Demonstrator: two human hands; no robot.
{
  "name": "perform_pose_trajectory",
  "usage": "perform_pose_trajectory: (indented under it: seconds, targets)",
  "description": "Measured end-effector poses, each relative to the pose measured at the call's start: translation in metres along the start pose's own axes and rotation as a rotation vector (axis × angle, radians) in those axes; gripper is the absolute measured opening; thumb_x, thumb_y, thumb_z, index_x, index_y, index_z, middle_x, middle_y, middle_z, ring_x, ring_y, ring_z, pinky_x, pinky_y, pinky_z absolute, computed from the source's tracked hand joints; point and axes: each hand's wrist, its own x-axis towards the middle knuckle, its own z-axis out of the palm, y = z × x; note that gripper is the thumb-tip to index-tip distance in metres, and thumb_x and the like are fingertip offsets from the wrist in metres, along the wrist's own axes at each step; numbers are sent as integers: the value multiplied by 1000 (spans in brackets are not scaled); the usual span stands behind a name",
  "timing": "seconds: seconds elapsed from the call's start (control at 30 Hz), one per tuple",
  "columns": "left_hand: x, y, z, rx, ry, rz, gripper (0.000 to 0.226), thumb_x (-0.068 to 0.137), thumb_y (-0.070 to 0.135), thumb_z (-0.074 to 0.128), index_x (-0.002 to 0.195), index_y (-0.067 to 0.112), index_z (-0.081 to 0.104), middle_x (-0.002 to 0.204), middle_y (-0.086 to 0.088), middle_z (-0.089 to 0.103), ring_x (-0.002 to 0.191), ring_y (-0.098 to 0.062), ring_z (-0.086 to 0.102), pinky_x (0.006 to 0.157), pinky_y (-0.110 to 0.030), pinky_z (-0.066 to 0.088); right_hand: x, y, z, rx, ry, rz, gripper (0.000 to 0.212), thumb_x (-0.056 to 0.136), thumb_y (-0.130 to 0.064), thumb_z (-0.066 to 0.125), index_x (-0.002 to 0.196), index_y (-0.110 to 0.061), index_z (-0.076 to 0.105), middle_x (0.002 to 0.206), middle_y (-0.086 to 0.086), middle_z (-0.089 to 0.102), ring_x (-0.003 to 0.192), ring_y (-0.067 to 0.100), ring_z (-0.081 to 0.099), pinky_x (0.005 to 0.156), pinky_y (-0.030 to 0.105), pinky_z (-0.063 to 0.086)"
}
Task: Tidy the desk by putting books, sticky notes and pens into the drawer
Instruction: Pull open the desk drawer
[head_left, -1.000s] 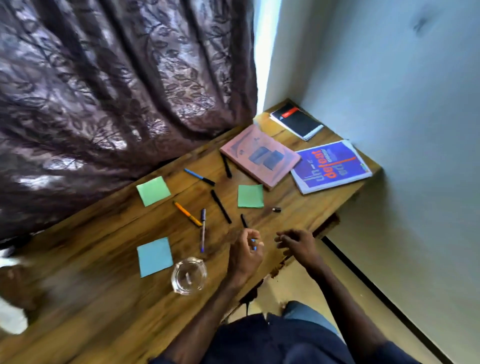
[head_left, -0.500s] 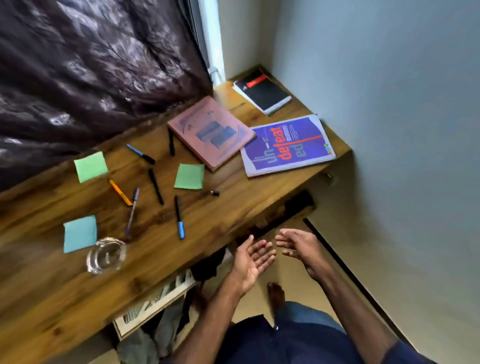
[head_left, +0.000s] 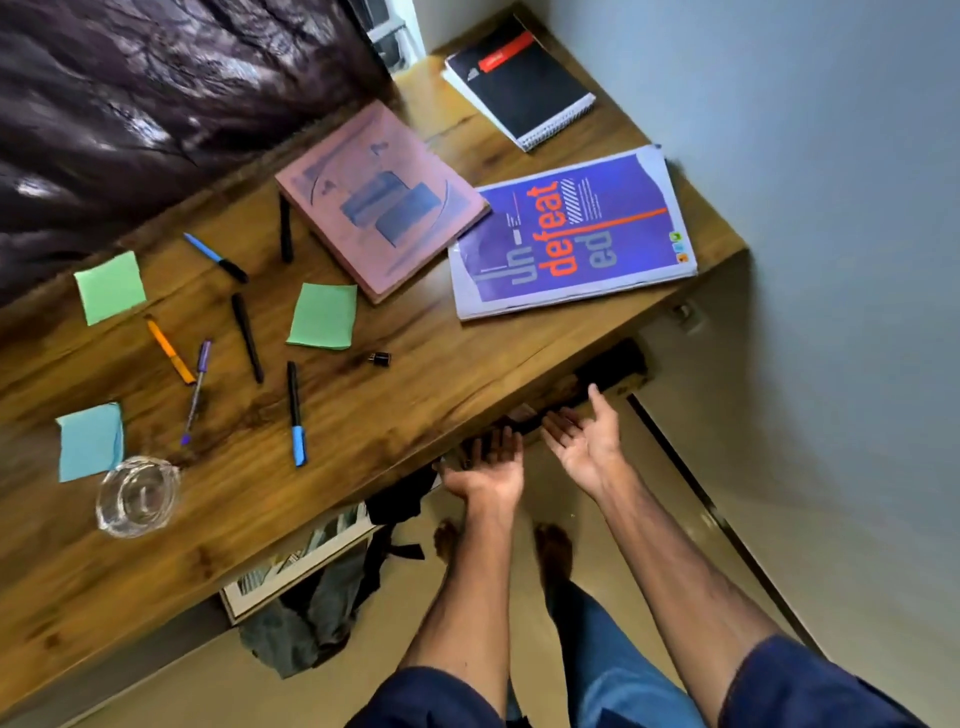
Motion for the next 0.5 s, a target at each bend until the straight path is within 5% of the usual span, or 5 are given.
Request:
perform_pose_trajectory:
  seconds: [0.07, 0.13, 0.23, 0.37, 0.5]
  targets:
    - [9, 1, 9, -45, 23, 32, 79, 93, 69, 34, 141, 8, 52, 136, -23, 57, 126, -38, 57, 113, -53, 40, 9, -7, 10, 9, -25, -9, 65, 95, -63, 48, 123, -6, 58, 111, 15, 65, 102, 26, 65, 91, 37, 53]
    - [14, 3, 14, -74, 49, 50, 79, 93, 69, 33, 139, 9, 55, 136, -23, 58, 124, -38, 58, 110, -54, 44, 17, -12, 17, 33, -58, -24, 66, 94, -65, 46, 123, -8, 62, 112, 16, 67, 104, 30, 65, 77, 39, 55]
    - [20, 4, 17, -103, 70, 75, 75, 94, 68, 32, 138, 11, 55, 137, -20, 57, 126, -38, 56, 111, -56, 43, 31, -16, 23, 63, -82, -48, 68, 94, -65, 45, 136, -13, 60, 128, 18, 64, 123, 34, 60, 92, 46, 55]
    - [31, 5, 17, -118, 101, 85, 69, 96, 67, 34, 133, 13, 56, 132, -19, 57, 127, -39, 54, 112, -56, 42, 45, -14, 27, 59, -83, -39, 64, 90, -69, 49, 120, -16, 68, 112, 11, 70, 105, 28, 65, 84, 43, 56]
    - [38, 8, 15, -137, 84, 80, 69, 96, 68, 34, 129, 12, 57, 122, -18, 60, 121, -38, 56, 110, -57, 44, 55, -7, 25, 86, -131, -36, 77, 84, -73, 55, 134, -16, 64, 131, 14, 67, 124, 33, 61, 110, 52, 46]
